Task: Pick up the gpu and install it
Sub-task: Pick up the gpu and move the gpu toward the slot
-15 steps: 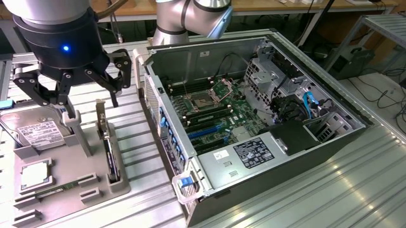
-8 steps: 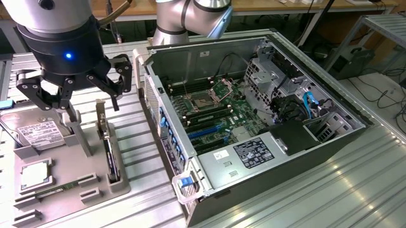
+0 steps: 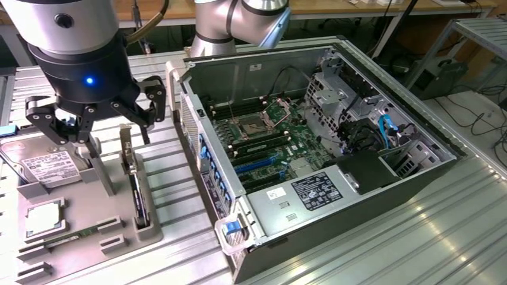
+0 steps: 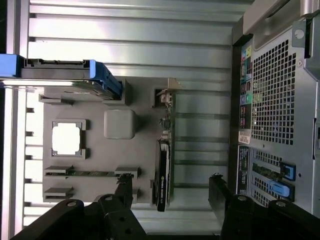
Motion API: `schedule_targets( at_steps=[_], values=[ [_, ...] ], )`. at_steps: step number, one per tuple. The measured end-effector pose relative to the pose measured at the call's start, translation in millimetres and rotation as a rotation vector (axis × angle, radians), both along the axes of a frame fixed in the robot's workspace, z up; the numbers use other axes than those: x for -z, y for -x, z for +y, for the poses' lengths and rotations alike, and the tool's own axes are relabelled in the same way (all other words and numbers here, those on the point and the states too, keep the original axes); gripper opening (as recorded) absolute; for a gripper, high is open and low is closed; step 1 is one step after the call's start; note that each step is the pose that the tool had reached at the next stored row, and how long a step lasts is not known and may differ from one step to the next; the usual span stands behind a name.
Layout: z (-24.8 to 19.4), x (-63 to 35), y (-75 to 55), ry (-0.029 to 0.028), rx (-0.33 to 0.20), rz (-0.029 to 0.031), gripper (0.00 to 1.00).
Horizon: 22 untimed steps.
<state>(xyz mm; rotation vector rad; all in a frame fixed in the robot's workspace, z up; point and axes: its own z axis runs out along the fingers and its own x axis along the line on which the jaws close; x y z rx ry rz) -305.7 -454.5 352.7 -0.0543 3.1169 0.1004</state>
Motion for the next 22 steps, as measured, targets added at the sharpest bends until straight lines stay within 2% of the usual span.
schedule_targets(
  at_steps=[4, 5, 6, 7, 10, 14, 22],
  values=[
    [-1.6, 4.1, 0.0, 0.0, 0.0, 0.0005, 0.73],
    [-1.7, 5.1, 0.1, 0.0, 0.0, 0.0006, 0.79],
    [-1.9, 6.0, 0.0, 0.0001, 0.0, 0.0009, 0.79],
    [-2.2, 7.0, 0.0, 0.0, 0.0, 0.0011, 0.86],
    [-2.6, 10.2, 0.0, 0.0, 0.005, 0.0014, 0.86],
    [-2.6, 14.4, -0.1, -0.0001, 0.041, 0.0014, 0.86],
    [-2.9, 28.0, 0.1, -0.0001, 0.031, 0.0014, 0.86]
  ],
)
